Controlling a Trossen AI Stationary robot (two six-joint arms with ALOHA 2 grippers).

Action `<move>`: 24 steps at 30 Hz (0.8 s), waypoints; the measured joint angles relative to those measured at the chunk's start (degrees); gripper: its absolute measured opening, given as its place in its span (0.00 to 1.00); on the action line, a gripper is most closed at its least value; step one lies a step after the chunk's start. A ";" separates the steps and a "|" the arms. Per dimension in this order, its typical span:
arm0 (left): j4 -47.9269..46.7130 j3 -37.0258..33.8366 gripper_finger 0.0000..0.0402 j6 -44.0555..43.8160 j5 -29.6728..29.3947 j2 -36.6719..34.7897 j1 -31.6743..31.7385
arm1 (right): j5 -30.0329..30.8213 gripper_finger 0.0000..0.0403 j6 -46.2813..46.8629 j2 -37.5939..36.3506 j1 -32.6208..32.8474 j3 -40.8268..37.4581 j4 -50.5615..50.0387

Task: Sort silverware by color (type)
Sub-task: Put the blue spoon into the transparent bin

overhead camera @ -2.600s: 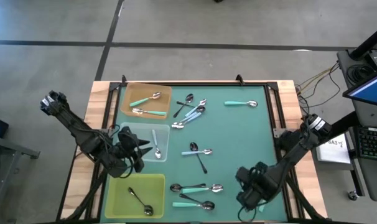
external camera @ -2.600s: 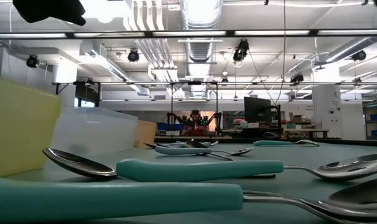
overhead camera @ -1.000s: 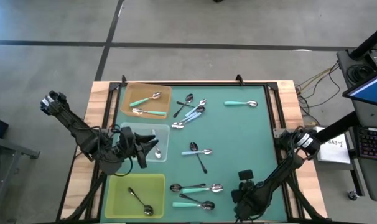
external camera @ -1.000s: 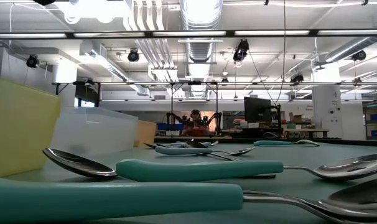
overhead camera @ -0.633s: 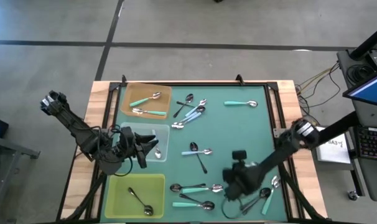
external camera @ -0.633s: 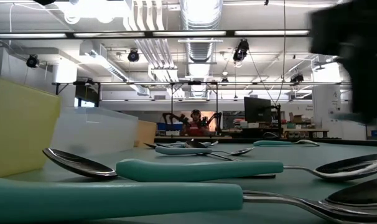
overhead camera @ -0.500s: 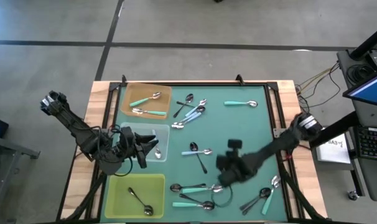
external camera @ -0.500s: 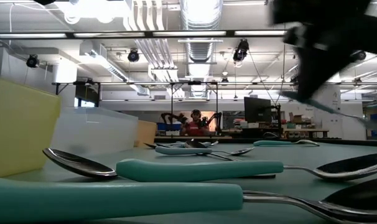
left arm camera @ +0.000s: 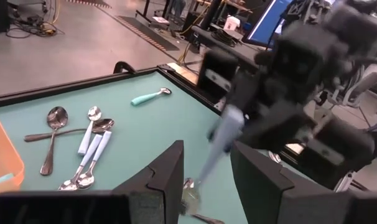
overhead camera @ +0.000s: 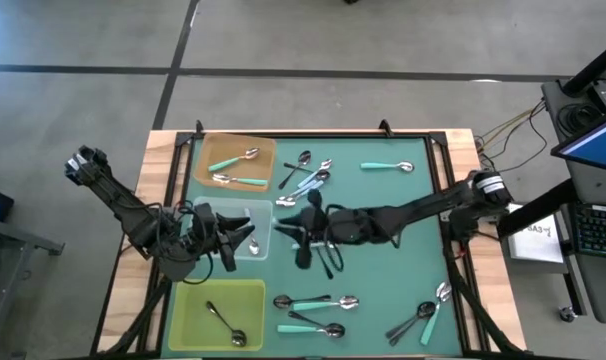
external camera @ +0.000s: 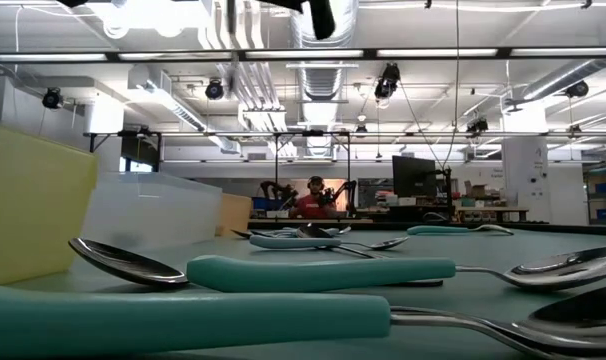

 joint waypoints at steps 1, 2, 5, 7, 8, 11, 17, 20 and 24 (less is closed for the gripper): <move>0.02 0.00 0.28 0.02 -0.01 0.00 -0.08 | -0.02 0.10 0.08 0.82 -0.38 0.00 3.15; -0.01 0.00 0.28 0.04 -0.01 0.00 -0.20 | 0.07 0.10 0.47 1.78 -0.65 0.02 5.35; 0.00 0.00 0.28 0.04 0.00 -0.19 -0.59 | -0.01 0.10 0.94 5.27 -0.99 0.02 10.83; 0.02 0.00 0.28 0.49 -0.01 -0.51 -0.89 | -0.08 0.10 0.92 8.02 -0.97 0.00 14.48; 0.02 0.00 0.28 0.91 -0.01 -0.74 -1.10 | -0.19 0.10 0.91 9.39 -0.93 0.00 16.51; 0.19 0.00 0.28 1.93 -0.01 -1.45 -1.60 | -0.16 0.10 0.97 13.65 -0.99 1.20 22.25; 0.17 0.00 0.28 2.82 -0.01 -2.93 -2.21 | -0.04 0.10 0.22 20.16 -1.13 5.70 24.54; 0.15 0.00 0.28 3.87 -0.01 -3.62 -2.46 | -0.03 0.12 0.22 22.05 -1.11 7.18 24.16; -0.07 0.00 0.28 4.49 -0.01 -4.35 -2.55 | 0.21 0.23 2.26 22.79 -1.59 7.92 24.10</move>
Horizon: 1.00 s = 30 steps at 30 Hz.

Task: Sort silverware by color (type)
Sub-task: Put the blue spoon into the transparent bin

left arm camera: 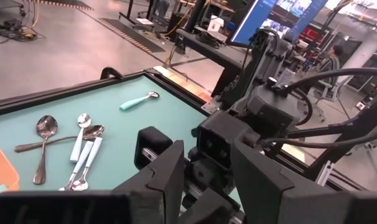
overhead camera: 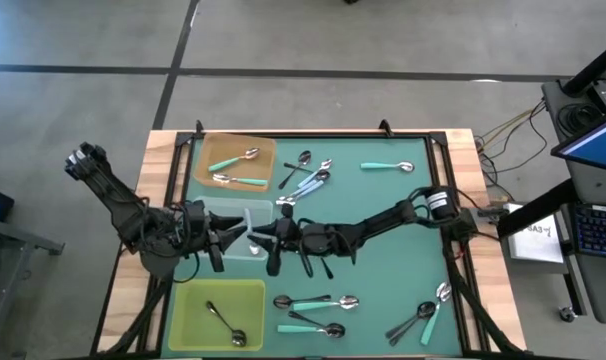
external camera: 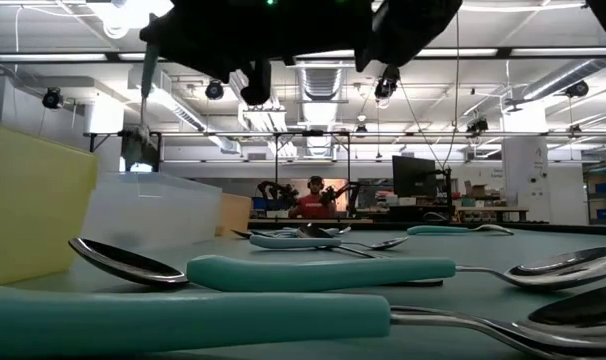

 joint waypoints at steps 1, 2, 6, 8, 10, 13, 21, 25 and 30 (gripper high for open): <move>0.00 0.00 0.28 0.35 -0.01 -0.18 0.00 | 0.03 0.26 0.88 0.01 -0.34 0.07 -0.52; 0.00 0.00 0.28 0.69 -0.02 -0.31 0.00 | 0.14 0.29 1.65 0.01 -0.71 0.11 -1.50; 0.00 0.00 0.28 0.89 0.00 -0.52 0.00 | 0.25 0.39 5.39 -0.57 -2.19 0.38 -7.24; 0.02 0.00 0.28 0.88 0.00 -0.53 0.02 | 0.23 0.42 7.65 -1.44 -2.80 0.40 -10.45; 0.02 0.00 0.28 0.84 0.00 -0.49 0.02 | 0.22 0.45 10.34 -2.77 -3.28 0.40 -14.46; 0.03 0.00 0.28 0.71 0.09 -0.22 0.02 | 0.04 0.46 13.57 -6.19 -3.58 0.40 -22.89; 0.31 0.00 0.28 0.24 8.87 1.76 0.07 | -4.15 0.42 21.78 -23.32 -3.01 0.45 -63.95; 0.33 0.00 0.28 0.23 19.23 4.04 0.07 | -7.70 0.40 32.54 -31.07 -1.45 0.45 -85.09; 0.27 0.00 0.28 0.87 26.21 8.68 0.43 | -7.72 0.39 42.03 -37.97 3.24 -0.15 -101.60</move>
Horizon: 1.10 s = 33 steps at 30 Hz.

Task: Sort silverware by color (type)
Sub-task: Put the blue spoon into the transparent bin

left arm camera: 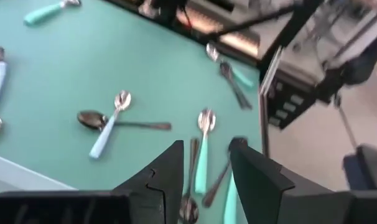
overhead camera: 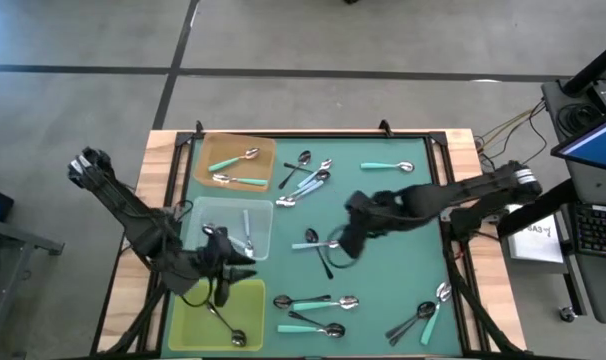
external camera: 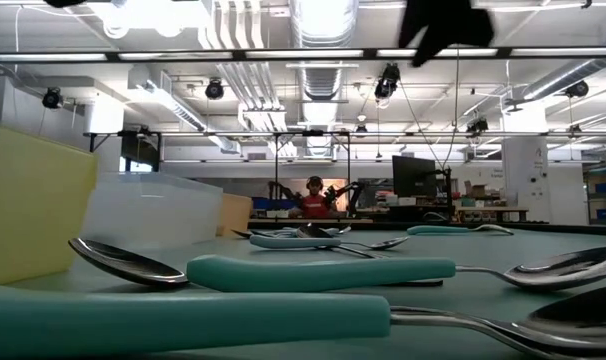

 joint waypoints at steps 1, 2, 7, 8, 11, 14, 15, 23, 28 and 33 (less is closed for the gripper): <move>0.09 0.00 0.28 0.13 0.57 1.21 0.29 | 0.07 0.39 1.74 -1.11 1.10 -0.14 -1.80; 0.00 0.00 0.28 0.49 1.13 2.55 0.66 | 0.28 0.39 3.27 -2.06 2.28 -0.27 -3.35; 0.71 0.00 0.28 2.99 1.92 9.14 2.76 | 0.47 0.39 7.68 -4.68 7.34 -0.58 -6.45; 0.94 0.00 0.28 3.11 1.92 10.39 3.22 | 0.46 0.39 7.80 -4.83 8.13 -0.62 -6.47; 2.59 -0.04 0.28 3.08 1.98 13.81 4.76 | 0.46 0.39 7.76 -4.64 9.96 -0.63 -6.43; 4.47 -0.04 0.28 3.08 2.07 16.70 6.26 | 0.44 0.39 7.61 -3.86 11.11 -0.63 -6.89; 4.60 0.14 0.28 3.07 2.06 17.59 6.78 | 0.40 0.39 7.31 -3.54 11.38 -0.67 -7.13; 4.22 7.24 0.28 9.57 7.63 25.55 12.19 | -0.11 0.39 6.79 -1.88 13.43 -0.98 -11.88; -0.10 15.75 0.28 19.93 12.35 32.52 14.89 | -0.12 0.39 6.43 -1.38 14.23 -0.98 -14.16; -10.99 24.73 0.28 28.96 15.29 39.89 15.92 | -0.02 0.39 4.30 -1.23 14.52 -1.00 -14.56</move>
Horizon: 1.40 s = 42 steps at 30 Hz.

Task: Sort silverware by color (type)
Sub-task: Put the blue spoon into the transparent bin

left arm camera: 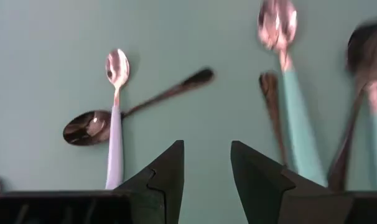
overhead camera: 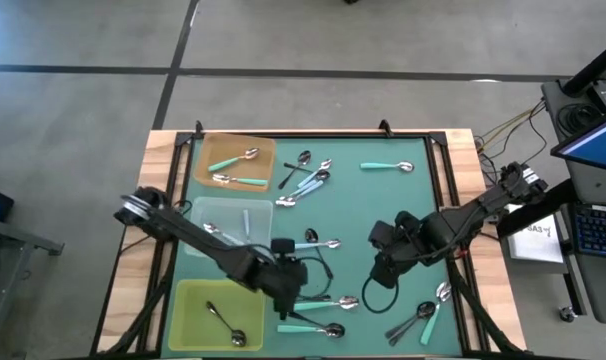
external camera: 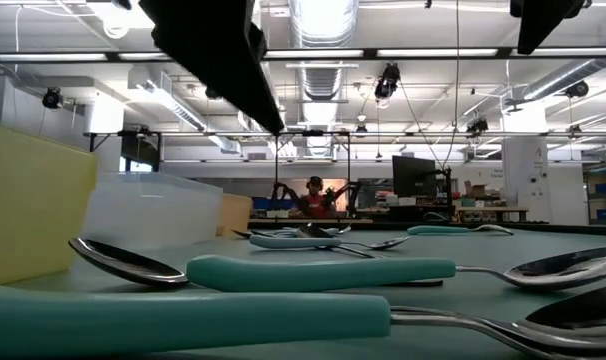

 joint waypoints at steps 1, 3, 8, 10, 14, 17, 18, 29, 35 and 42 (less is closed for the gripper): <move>-1.76 1.19 0.28 -0.04 0.02 1.26 0.24 | 0.00 0.39 -0.38 0.00 0.09 0.00 -0.17; -4.21 2.81 0.28 -1.73 -0.04 3.34 1.12 | 0.27 0.39 -1.26 0.00 0.09 -0.04 -0.11; -3.87 4.19 0.28 -7.95 -0.19 5.90 3.68 | 0.70 0.39 -3.45 0.00 0.07 -0.41 -0.20; -3.88 4.23 0.28 -8.86 -0.26 6.10 4.85 | 1.50 0.39 -3.54 0.02 0.07 -0.61 -0.13; -3.87 3.29 0.28 -7.31 -0.28 6.14 7.89 | 2.27 0.39 -3.61 0.02 0.07 -0.82 -0.15; -2.82 1.77 0.28 -5.78 1.45 6.14 10.33 | 3.81 0.39 -3.55 0.02 0.07 -0.88 -0.13; -1.49 0.92 0.28 -5.07 2.99 6.14 11.08 | 4.56 0.39 -3.56 0.02 0.07 -0.90 -0.16; 3.22 -6.10 0.28 -0.04 7.60 6.12 16.00 | 6.86 0.39 -3.11 0.02 -0.07 -0.99 -0.13; 9.53 -10.45 0.28 -2.66 12.86 5.65 18.19 | 9.35 0.39 -2.12 0.02 -0.07 -1.01 -0.11; 12.88 -12.19 0.14 -16.36 15.90 5.72 18.53 | 9.62 0.39 -2.58 0.02 -0.07 -1.07 -0.11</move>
